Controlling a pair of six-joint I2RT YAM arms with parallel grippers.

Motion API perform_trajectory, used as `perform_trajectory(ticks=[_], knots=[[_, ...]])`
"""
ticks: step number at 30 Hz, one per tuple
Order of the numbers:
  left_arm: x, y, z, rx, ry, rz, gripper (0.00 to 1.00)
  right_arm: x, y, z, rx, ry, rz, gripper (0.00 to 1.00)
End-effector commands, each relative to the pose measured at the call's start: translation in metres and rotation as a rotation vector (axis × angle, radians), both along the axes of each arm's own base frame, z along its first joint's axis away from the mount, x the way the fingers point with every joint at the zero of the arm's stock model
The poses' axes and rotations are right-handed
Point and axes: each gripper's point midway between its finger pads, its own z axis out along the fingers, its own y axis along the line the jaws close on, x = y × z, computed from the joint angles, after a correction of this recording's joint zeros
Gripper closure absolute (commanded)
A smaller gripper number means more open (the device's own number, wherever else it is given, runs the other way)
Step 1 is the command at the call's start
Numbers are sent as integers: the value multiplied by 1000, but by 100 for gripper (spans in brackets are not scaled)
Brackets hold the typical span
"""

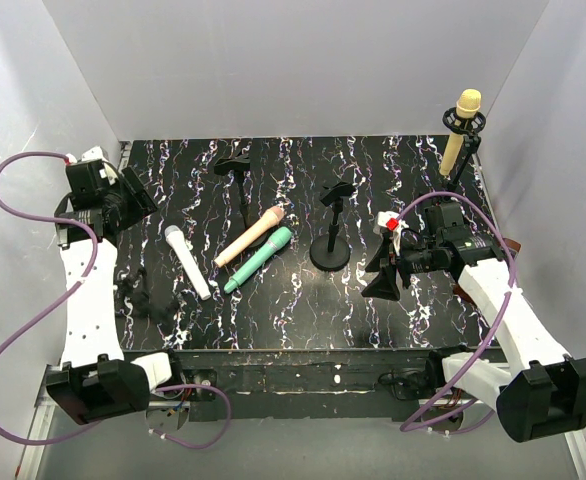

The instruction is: Attach the microphones to the stand

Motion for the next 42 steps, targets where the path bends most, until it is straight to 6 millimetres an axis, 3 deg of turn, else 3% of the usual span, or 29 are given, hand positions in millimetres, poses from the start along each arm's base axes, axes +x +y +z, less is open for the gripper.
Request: perform_trajectory(ticks=[1,5,9,11,17,20,24,30,36,42], knots=[[-13,-2,39,31,-82,17,34,-1,2,6,23,-4,21,25],[-22,-2,47,43,-100,40,26,-2,2,5,24,3,27,25],[-37,-9,29,-13,-66,69,23,-3,2,4,20,8,33,25],[-53,-13,11,-69,-21,114,23,-2,1,4,16,6,28,25],[-139,1,-68,-107,236,432,23,-2,1,4,17,14,30,25],[-165,6,-99,-94,340,532,24,-2,2,4,19,17,35,25],[-151,10,-92,-89,312,539,24,-2,2,4,18,19,37,25],[-140,22,-128,-72,433,657,23,-1,-1,2,3,10,30,25],[-108,60,-103,154,312,595,24,-1,-1,0,3,22,30,25],[-86,74,-124,226,357,537,25,0,-1,1,2,17,27,25]])
